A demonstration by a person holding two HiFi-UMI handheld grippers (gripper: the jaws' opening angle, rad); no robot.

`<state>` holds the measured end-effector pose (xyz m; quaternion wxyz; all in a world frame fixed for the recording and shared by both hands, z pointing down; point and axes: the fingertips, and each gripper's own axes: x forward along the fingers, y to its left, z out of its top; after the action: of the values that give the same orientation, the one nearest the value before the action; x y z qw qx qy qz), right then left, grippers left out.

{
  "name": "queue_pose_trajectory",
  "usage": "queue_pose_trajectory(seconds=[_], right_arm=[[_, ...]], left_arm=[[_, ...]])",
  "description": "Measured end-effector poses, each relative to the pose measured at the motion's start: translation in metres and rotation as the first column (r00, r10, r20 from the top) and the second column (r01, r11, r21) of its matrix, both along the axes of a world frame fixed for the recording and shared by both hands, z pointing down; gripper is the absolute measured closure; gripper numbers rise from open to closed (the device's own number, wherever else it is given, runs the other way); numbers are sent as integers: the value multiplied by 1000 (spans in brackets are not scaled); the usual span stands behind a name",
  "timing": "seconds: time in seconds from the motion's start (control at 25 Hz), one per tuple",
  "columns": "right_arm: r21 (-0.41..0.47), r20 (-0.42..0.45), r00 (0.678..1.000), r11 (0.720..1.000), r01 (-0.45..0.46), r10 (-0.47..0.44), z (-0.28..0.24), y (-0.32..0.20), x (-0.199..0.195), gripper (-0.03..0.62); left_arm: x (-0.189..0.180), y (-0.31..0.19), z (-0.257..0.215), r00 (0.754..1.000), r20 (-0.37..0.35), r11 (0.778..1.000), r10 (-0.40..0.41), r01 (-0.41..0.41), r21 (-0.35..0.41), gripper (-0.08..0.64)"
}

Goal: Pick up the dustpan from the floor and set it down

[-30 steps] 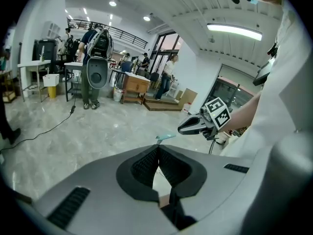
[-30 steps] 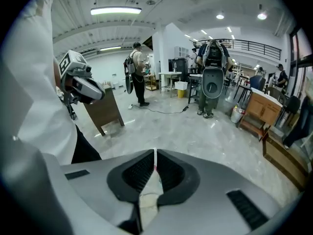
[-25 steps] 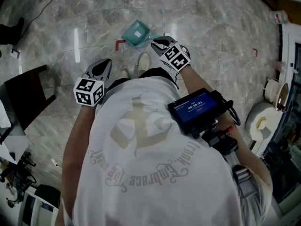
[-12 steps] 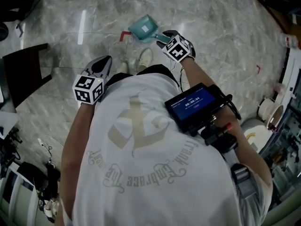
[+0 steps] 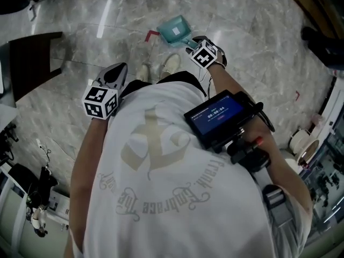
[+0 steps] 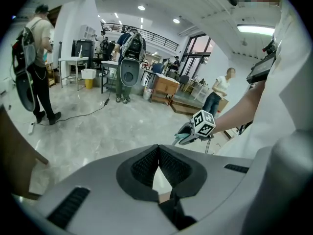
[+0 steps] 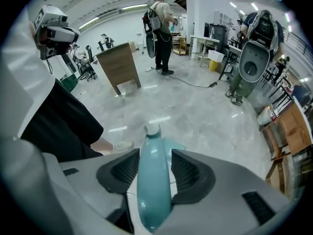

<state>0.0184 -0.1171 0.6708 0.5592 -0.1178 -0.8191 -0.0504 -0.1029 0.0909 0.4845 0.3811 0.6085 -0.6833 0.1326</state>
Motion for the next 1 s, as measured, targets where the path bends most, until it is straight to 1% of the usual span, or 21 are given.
queue_pose_trajectory(seconds=[0.16,0.24,0.32,0.48,0.72,1.0], right_arm=[[15,9,1000,1000,27,-27,-1,-3,2,416],[14,8,999,999,41,-41,-5,-1,4,423],[12,7,999,999,53,-53,-8,0,5,465],[28,9,999,998,54,-54,-13,0,3,474],[79,16,1000,997,26,-27,-13,-9,-2,485],[67,64,997,997,-42,37,-31,-11,-6,486]], left_arm=[[5,6,-2,999,3,999,-33,33,-1,548],[9,9,-8,999,6,999,-46,46,1,548],[10,11,-12,998,8,998,-56,56,3,548],[10,11,-17,998,6,998,-64,64,6,548],[1,6,-12,999,2,999,-45,45,4,548],[-2,-8,-11,1000,-2,1000,14,-14,23,548]])
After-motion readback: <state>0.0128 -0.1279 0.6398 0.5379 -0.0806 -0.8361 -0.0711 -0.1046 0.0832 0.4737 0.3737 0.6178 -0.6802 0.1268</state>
